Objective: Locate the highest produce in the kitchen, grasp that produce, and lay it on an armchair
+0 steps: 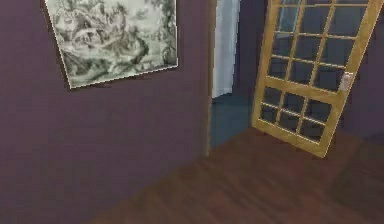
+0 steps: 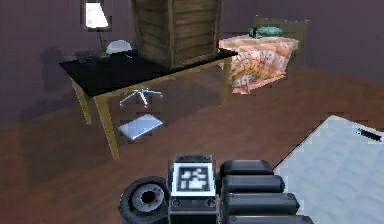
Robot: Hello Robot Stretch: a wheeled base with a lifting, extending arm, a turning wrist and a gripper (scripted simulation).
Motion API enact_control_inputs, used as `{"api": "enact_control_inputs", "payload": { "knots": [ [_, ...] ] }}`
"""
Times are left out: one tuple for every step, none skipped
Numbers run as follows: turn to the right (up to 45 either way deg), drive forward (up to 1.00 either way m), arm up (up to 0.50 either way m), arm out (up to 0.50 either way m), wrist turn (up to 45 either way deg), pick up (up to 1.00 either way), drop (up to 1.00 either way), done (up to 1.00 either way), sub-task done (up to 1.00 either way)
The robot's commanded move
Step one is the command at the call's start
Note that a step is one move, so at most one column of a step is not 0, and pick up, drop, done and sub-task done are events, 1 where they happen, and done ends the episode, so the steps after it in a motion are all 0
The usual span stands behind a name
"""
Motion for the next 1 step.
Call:
{"api": "enact_control_inputs", "payload": {
  "knots": [
    [-45.0, 0.0, 0.0, 0.0, 0.0, 0.0, 0.0, 0.0, 0.0]
  ]
}}
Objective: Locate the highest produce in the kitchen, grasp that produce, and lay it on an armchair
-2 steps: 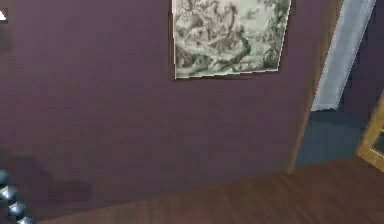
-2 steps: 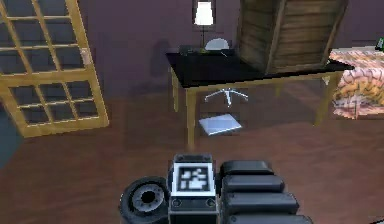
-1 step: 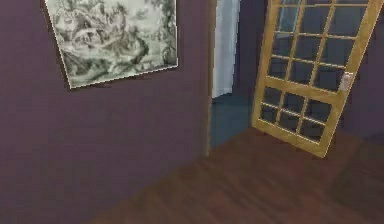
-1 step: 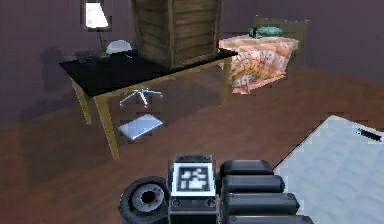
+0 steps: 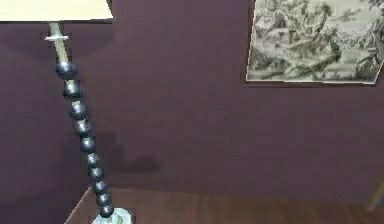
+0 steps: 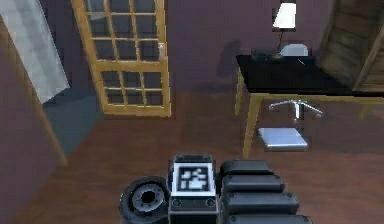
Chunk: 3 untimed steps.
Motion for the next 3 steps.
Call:
{"api": "enact_control_inputs", "payload": {
  "knots": [
    [-45.0, 0.0, 0.0, 0.0, 0.0, 0.0, 0.0, 0.0, 0.0],
    [-45.0, 0.0, 0.0, 0.0, 0.0, 0.0, 0.0, 0.0, 0.0],
    [-39.0, 0.0, 0.0, 0.0, 0.0, 0.0, 0.0, 0.0, 0.0]
  ]
}}
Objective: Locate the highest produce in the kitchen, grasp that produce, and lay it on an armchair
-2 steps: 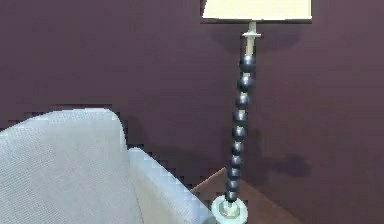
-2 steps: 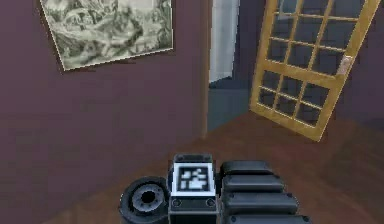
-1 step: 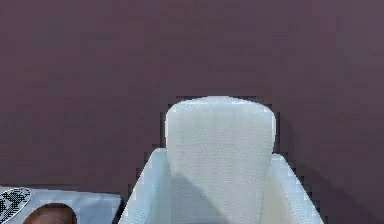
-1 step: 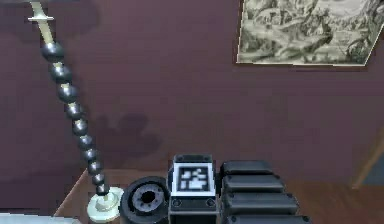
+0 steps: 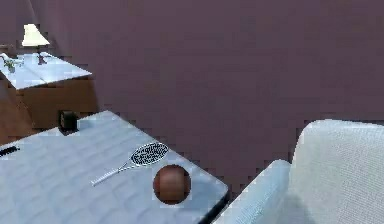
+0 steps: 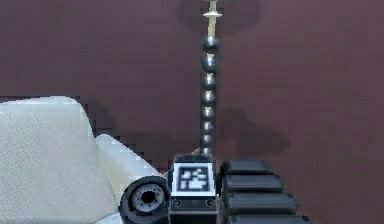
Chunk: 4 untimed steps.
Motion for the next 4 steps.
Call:
{"api": "enact_control_inputs", "payload": {
  "knots": [
    [-45.0, 0.0, 0.0, 0.0, 0.0, 0.0, 0.0, 0.0, 0.0],
    [-45.0, 0.0, 0.0, 0.0, 0.0, 0.0, 0.0, 0.0, 0.0],
    [-45.0, 0.0, 0.0, 0.0, 0.0, 0.0, 0.0, 0.0, 0.0],
    [-36.0, 0.0, 0.0, 0.0, 0.0, 0.0, 0.0, 0.0, 0.0]
  ]
}}
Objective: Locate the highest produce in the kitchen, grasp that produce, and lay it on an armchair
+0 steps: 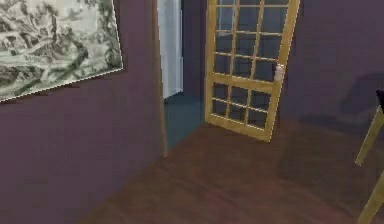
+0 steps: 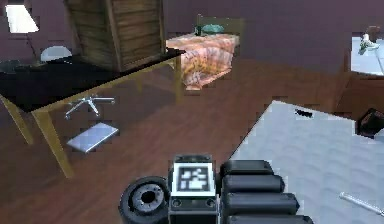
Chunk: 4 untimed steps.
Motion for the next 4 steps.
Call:
{"api": "enact_control_inputs", "payload": {
  "knots": [
    [45.0, 0.0, 0.0, 0.0, 0.0, 0.0, 0.0, 0.0, 0.0],
    [45.0, 0.0, 0.0, 0.0, 0.0, 0.0, 0.0, 0.0, 0.0],
    [45.0, 0.0, 0.0, 0.0, 0.0, 0.0, 0.0, 0.0, 0.0],
    [21.0, 0.0, 0.0, 0.0, 0.0, 0.0, 0.0, 0.0, 0.0]
  ]
}}
